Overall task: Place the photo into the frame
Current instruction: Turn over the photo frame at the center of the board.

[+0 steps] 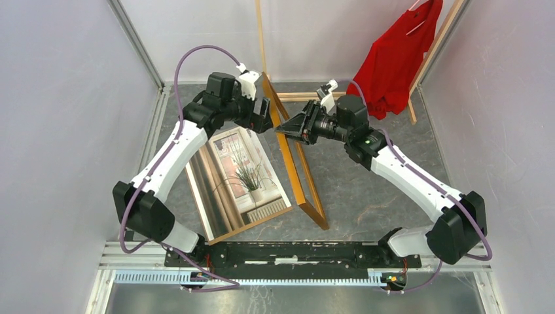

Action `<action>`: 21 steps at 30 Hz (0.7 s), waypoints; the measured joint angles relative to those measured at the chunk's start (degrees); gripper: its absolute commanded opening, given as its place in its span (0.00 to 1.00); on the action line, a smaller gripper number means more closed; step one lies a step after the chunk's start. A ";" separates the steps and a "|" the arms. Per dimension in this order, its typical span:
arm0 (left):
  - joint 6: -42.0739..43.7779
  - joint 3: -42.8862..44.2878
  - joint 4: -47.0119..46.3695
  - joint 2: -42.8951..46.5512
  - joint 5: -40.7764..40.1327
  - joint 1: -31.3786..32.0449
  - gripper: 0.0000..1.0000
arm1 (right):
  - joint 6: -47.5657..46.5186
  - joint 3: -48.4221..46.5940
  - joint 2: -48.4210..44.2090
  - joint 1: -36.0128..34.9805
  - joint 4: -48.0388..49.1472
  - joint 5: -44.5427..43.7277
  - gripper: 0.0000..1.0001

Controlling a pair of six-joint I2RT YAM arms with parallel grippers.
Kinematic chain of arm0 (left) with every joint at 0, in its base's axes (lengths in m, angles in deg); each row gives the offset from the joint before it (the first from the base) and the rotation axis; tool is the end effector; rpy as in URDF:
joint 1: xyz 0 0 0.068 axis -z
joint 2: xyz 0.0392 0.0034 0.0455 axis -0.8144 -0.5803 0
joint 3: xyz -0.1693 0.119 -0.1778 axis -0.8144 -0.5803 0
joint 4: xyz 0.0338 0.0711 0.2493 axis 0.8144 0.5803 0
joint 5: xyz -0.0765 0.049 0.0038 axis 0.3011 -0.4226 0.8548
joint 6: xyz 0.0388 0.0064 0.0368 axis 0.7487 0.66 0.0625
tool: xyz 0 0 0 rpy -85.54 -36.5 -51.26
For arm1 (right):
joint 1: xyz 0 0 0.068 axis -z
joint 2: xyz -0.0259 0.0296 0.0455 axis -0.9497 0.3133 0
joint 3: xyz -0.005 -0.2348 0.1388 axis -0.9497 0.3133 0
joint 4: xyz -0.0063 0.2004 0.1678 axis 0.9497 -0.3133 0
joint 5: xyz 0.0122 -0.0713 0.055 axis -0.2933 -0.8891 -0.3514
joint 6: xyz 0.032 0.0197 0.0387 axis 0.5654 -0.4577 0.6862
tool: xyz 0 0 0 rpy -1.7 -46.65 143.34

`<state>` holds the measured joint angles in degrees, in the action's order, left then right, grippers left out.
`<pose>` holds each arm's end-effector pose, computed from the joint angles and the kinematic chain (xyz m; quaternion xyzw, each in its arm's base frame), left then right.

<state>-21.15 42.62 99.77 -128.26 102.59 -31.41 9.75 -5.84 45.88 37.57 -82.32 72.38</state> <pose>0.3018 -0.1418 0.3698 0.2598 0.8450 -0.2328 0.4054 0.2534 0.1932 0.3572 0.0943 0.7615 0.6073 0.2059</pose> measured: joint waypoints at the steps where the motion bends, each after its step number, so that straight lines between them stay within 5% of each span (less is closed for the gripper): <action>1: -0.61 0.02 -0.66 -0.33 -0.63 0.15 1.00 | -0.37 0.00 0.00 0.37 -0.09 0.37 0.54; 11: -4.48 3.48 -4.74 -4.68 -7.28 3.58 1.00 | -21.35 -15.19 3.30 4.04 -22.25 -1.95 0.85; 16: -4.81 5.81 -5.46 -6.75 -8.92 6.08 1.00 | -32.65 -22.99 3.87 4.24 -32.44 -5.29 0.84; 21: -4.79 8.28 -5.88 -9.18 -10.45 8.28 1.00 | -40.06 -26.75 4.26 4.24 -40.02 -7.76 0.70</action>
<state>-25.94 50.91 93.89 -137.44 92.14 -23.13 -30.32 -32.60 50.15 41.81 -122.34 64.62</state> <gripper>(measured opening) 0.997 0.790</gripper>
